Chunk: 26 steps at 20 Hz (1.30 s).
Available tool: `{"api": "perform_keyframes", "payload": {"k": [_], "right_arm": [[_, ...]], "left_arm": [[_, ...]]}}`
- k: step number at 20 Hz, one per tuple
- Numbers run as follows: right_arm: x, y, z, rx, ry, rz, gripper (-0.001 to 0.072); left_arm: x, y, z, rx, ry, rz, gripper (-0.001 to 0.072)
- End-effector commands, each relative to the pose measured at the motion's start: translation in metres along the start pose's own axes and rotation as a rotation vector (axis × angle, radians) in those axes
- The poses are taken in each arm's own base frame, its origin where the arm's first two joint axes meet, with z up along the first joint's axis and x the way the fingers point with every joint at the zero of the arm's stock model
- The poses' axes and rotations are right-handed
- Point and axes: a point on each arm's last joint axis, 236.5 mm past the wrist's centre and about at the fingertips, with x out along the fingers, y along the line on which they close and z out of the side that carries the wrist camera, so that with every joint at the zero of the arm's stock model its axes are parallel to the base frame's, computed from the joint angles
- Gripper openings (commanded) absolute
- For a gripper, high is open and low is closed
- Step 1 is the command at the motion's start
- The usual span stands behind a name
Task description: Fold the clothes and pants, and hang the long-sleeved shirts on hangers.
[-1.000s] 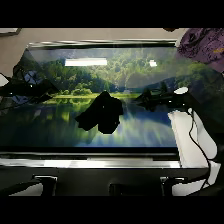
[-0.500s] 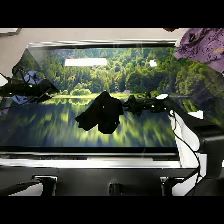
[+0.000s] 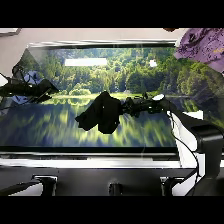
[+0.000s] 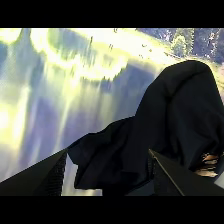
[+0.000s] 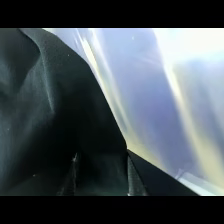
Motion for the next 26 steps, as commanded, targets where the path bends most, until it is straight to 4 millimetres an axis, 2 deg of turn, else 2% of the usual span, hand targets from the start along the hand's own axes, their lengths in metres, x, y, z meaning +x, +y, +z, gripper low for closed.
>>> {"api": "perform_keyframes", "payload": {"k": [1,3,4,5,8,10,14,18,22,26], "right_arm": [[0.001,-0.004,-0.001,-0.011,0.002,-0.017,0.0340],[0.003,-0.002,-0.007,-0.023,0.023,-0.014,0.0203],[0.003,-0.001,-0.011,-0.047,0.039,-0.010,0.0096],[0.003,0.000,-0.015,-0.073,0.058,-0.002,0.0026],[-0.001,0.005,-0.015,-0.081,0.053,0.004,0.0024],[-0.006,0.012,-0.012,-0.085,0.029,0.009,0.0024],[-0.016,0.027,-0.009,-0.116,-0.007,0.023,0.0024],[-0.018,0.031,-0.014,-0.119,0.010,0.029,0.0025],[-0.018,0.031,-0.016,-0.116,0.020,0.031,0.0025],[-0.018,0.031,-0.016,-0.115,0.019,0.031,0.0025]], "left_arm": [[0.000,0.000,0.001,-0.001,-0.001,0.000,0.0577],[0.000,0.001,-0.001,-0.002,0.005,0.001,0.0577],[0.001,0.001,-0.002,-0.006,0.009,0.003,0.0577],[0.003,0.004,-0.003,-0.012,0.017,0.006,0.0577],[0.020,0.032,-0.020,-0.019,0.068,0.037,0.0578],[0.043,0.046,-0.042,0.028,0.112,0.017,0.0578],[0.084,0.050,-0.069,-0.061,0.098,-0.093,0.0578],[0.118,0.051,-0.097,-0.124,0.179,-0.128,0.0577],[0.142,0.046,-0.102,-0.127,0.185,-0.136,0.0576],[0.148,0.048,-0.105,-0.137,0.200,-0.136,0.0576]]}}
